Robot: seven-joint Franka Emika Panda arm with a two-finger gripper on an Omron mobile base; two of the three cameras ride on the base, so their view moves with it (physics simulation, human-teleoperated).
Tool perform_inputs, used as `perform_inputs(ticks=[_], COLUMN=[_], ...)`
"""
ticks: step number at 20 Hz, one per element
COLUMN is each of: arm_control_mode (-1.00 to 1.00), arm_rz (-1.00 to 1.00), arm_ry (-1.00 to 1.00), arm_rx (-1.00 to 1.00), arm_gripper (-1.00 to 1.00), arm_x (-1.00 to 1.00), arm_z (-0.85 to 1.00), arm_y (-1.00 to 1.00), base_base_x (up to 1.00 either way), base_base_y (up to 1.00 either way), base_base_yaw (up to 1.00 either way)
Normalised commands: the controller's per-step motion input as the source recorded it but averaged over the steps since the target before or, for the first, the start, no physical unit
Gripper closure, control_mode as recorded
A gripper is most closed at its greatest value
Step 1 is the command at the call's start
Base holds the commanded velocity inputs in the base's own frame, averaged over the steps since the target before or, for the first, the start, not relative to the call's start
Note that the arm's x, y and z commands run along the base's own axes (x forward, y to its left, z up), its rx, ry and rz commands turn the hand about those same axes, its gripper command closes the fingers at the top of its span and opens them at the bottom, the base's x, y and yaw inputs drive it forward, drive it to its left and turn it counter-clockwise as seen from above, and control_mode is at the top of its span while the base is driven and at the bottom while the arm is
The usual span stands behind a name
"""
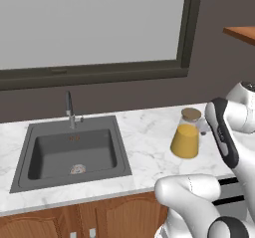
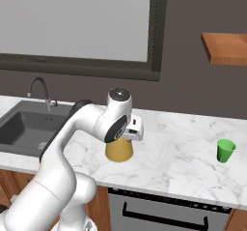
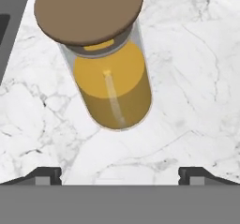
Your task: Place the pitcher and cup on the dining counter for serving.
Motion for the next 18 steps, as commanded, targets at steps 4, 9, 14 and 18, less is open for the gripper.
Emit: perform_inputs(ticks=[4, 9, 14, 18], arm_control_mode=[-1.00, -1.00, -1.00, -1.00], arm_rz=[0.00, 0.00, 0.00, 0.00], arm_ry=[0.05, 0.06, 0.04, 0.01], arm_rx=[0.00, 0.01, 0.03, 0.06], arm_gripper=[-1.00, -1.00, -1.00, -1.00], arm_x=[0.27, 0.34, 0.29, 0.32], arm_z=[-0.24, -0.20, -0.26, -0.29], arm_y=[0.00, 0.00, 0.00, 0.00], base_base_x=[0.00, 0.00, 0.00, 0.00], base_base_y=[0.00, 0.00, 0.00, 0.00], base_base_yaw=[0.00, 0.00, 0.00, 0.00])
